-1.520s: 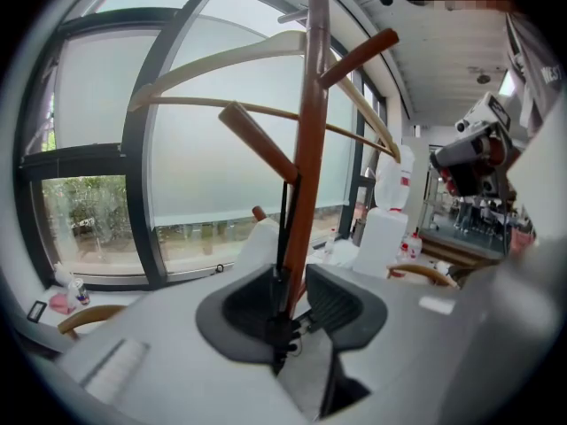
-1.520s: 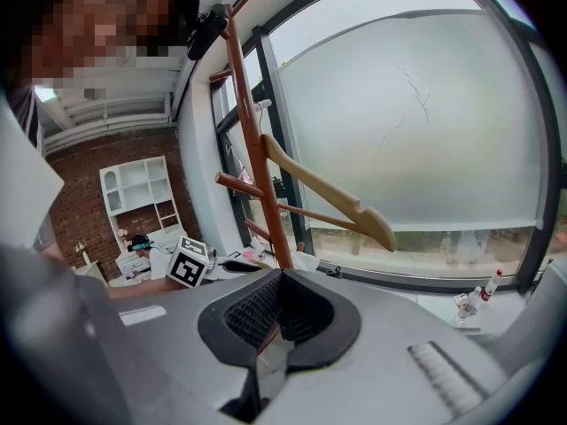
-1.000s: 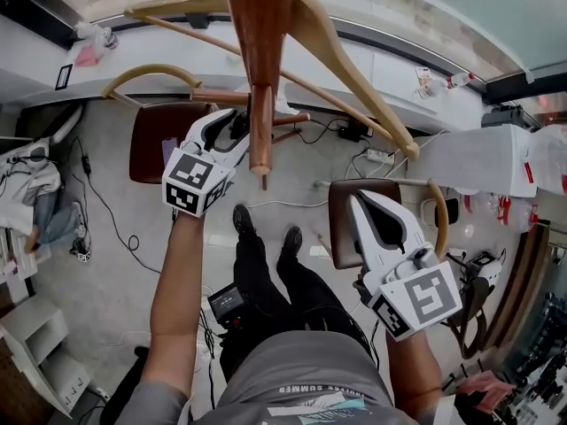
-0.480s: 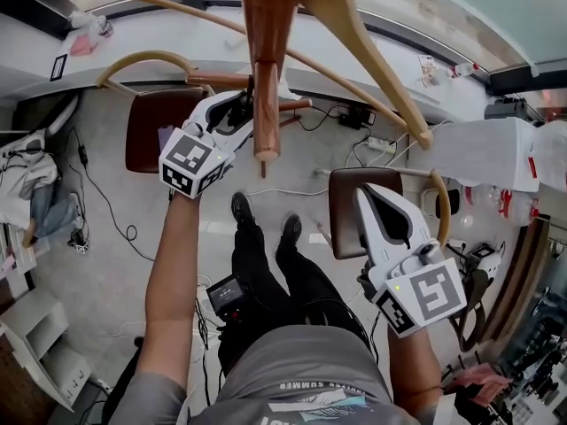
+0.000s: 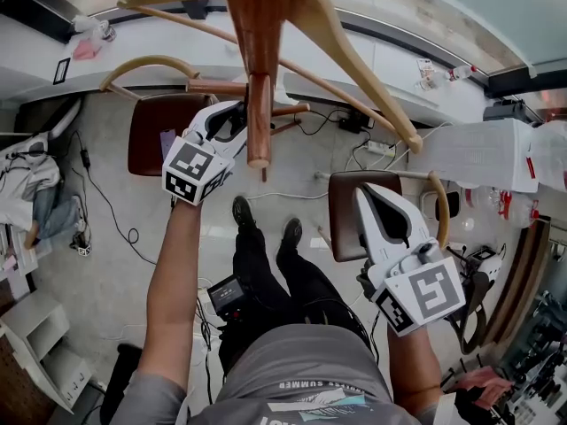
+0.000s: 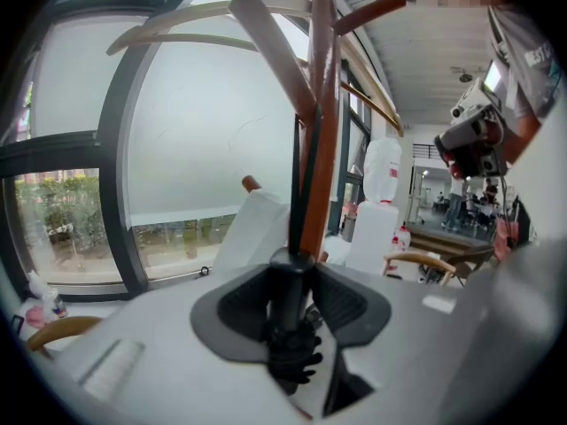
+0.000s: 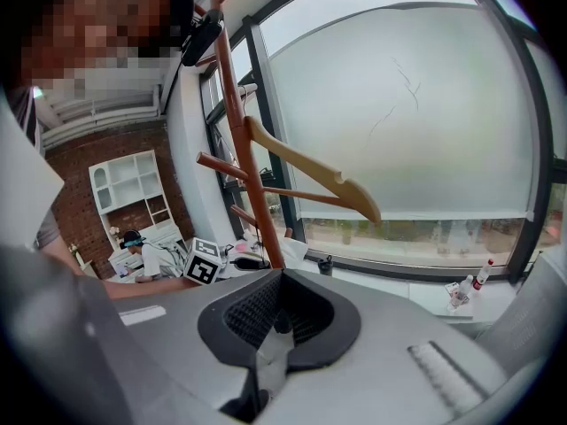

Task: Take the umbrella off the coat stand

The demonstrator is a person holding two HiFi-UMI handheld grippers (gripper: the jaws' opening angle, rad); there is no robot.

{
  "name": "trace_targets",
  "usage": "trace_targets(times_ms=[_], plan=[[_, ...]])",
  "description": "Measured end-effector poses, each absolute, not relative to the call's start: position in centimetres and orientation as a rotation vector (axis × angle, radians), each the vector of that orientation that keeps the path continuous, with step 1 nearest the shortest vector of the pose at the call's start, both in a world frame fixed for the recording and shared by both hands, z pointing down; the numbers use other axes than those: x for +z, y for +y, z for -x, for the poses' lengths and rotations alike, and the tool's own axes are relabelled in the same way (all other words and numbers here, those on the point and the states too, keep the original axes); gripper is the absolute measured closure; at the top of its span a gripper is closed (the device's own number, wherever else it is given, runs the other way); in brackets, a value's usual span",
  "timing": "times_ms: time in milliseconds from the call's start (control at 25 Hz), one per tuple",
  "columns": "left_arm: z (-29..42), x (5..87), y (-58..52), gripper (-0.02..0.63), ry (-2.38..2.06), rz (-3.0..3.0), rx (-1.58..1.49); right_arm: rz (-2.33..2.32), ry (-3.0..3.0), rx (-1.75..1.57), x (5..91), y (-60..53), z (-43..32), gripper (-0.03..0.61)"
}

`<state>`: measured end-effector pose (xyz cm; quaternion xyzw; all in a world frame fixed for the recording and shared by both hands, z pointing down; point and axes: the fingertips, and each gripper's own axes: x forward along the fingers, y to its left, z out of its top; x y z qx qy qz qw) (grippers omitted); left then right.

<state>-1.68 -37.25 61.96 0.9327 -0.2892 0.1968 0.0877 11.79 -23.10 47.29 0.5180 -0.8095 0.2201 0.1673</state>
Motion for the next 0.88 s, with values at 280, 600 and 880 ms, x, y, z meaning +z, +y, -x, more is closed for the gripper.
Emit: trace_targets(times_ms=[280, 600, 880], plan=[[2.8, 60.6, -36.1, 0.466, -0.907, -2.765, 0.615, -1.479, -2.325, 0.607, 46.2, -22.8, -11.6, 0.577], [4.5, 56.4, -34.9, 0.466, -0.969, -2.784, 0.596, -1.486, -2.357, 0.573, 44.2, -22.5, -11.3, 0.577], [6.3, 52.7, -33.9, 0.466, -1.025, -2.791, 0.583, -1.492, -2.378, 0.544, 42.2, -22.0, -10.8, 0.577]])
